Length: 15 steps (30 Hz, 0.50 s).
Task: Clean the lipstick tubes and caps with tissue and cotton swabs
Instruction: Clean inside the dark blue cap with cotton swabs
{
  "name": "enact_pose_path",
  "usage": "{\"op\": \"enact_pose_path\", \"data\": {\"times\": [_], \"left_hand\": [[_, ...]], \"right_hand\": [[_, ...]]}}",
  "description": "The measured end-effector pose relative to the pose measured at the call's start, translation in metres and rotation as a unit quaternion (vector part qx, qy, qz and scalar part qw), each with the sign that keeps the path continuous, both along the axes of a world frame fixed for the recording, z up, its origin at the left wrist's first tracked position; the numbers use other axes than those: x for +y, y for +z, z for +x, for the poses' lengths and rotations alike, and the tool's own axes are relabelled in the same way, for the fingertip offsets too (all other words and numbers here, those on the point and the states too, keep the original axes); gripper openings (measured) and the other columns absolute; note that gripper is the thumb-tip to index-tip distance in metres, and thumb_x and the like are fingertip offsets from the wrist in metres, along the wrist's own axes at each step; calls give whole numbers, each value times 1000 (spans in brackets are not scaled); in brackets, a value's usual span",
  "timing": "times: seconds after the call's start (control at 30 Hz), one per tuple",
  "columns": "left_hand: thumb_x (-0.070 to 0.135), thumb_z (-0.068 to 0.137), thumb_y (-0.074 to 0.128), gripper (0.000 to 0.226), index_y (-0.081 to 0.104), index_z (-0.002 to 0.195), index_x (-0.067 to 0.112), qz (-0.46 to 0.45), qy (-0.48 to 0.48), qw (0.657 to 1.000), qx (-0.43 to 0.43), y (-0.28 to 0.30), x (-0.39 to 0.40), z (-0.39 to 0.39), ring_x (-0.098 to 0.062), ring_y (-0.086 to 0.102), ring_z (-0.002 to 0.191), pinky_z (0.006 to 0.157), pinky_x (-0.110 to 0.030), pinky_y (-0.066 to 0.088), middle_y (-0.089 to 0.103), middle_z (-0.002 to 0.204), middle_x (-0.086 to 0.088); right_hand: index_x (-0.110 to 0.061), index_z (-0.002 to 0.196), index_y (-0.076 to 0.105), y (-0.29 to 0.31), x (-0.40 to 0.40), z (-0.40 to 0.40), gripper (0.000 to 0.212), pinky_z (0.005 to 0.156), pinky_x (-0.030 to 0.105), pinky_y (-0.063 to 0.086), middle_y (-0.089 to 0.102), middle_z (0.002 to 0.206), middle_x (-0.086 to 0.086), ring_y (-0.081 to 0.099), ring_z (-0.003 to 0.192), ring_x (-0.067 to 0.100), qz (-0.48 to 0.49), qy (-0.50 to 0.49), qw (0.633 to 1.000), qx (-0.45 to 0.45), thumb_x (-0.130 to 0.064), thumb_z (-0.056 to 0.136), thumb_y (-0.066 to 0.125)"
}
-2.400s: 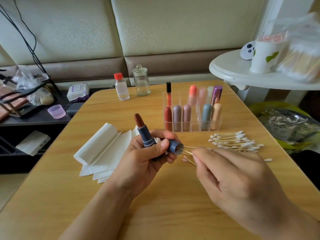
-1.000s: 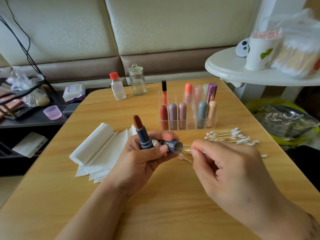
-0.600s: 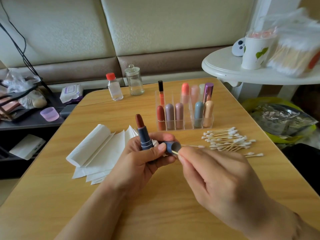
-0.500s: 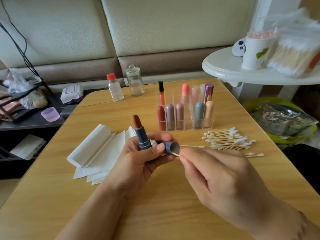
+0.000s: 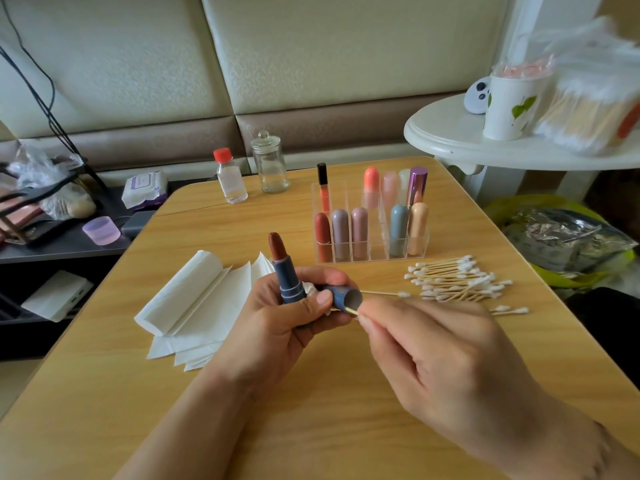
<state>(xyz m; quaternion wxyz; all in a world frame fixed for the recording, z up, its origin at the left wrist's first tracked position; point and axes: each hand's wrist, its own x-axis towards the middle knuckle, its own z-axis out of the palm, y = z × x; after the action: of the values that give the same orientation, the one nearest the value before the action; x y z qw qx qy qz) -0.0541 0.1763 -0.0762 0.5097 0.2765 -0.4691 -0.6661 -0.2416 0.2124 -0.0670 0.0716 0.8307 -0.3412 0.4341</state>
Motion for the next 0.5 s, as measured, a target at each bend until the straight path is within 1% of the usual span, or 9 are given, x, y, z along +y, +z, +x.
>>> {"op": "enact_pose_path", "data": {"times": [0.07, 0.17, 0.27, 0.37, 0.43, 0.5], "left_hand": [[25, 58, 92, 38, 77, 89, 8, -1, 9, 1000, 5, -1, -1, 2, -22, 71, 82, 70, -27, 57, 72, 90, -14], [25, 57, 92, 37, 77, 87, 9, -8, 11, 1000, 8, 0, -1, 1, -25, 71, 80, 69, -26, 57, 72, 90, -15], [25, 58, 92, 38, 77, 89, 8, -1, -1, 1000, 9, 0, 0, -1, -26, 71, 79, 69, -26, 57, 72, 89, -16], [25, 66, 87, 33, 77, 94, 11, -10, -31, 999, 7, -2, 0, -2, -23, 71, 80, 73, -28, 58, 72, 89, -12], [27, 70, 85, 32, 77, 99, 16, -26, -43, 999, -15, -2, 1, -3, -20, 70, 83, 78, -30, 57, 73, 90, -7], [33, 70, 86, 38, 76, 104, 18, -47, -33, 997, -59, -2, 1, -1, -17, 67, 84, 80, -30, 54, 73, 90, -4]], "right_hand": [[-3, 80, 70, 3, -1, -3, 18, 43, 36, 37, 49, 58, 2, 39, 48, 22, 22, 5, 1000, 4, -8, 93, 59], [-6, 75, 68, 7, -4, -8, 22, 41, 37, 37, 46, 55, 1, 37, 45, 23, 29, -27, 999, 1, -12, 93, 56], [-5, 77, 70, 5, -5, -7, 19, 40, 37, 39, 48, 54, 3, 40, 45, 24, -10, -61, 998, -4, -8, 92, 59], [-3, 78, 71, 2, -4, -3, 17, 41, 38, 40, 50, 55, 5, 41, 47, 23, -48, -65, 997, -15, -5, 92, 61], [-3, 80, 73, 1, -3, -1, 16, 44, 35, 39, 52, 57, 4, 40, 49, 20, -56, -50, 997, -35, -5, 92, 62], [-3, 84, 75, 2, -2, -1, 14, 48, 29, 40, 58, 60, 3, 43, 52, 16, -54, -33, 996, -57, -7, 92, 64]]}}
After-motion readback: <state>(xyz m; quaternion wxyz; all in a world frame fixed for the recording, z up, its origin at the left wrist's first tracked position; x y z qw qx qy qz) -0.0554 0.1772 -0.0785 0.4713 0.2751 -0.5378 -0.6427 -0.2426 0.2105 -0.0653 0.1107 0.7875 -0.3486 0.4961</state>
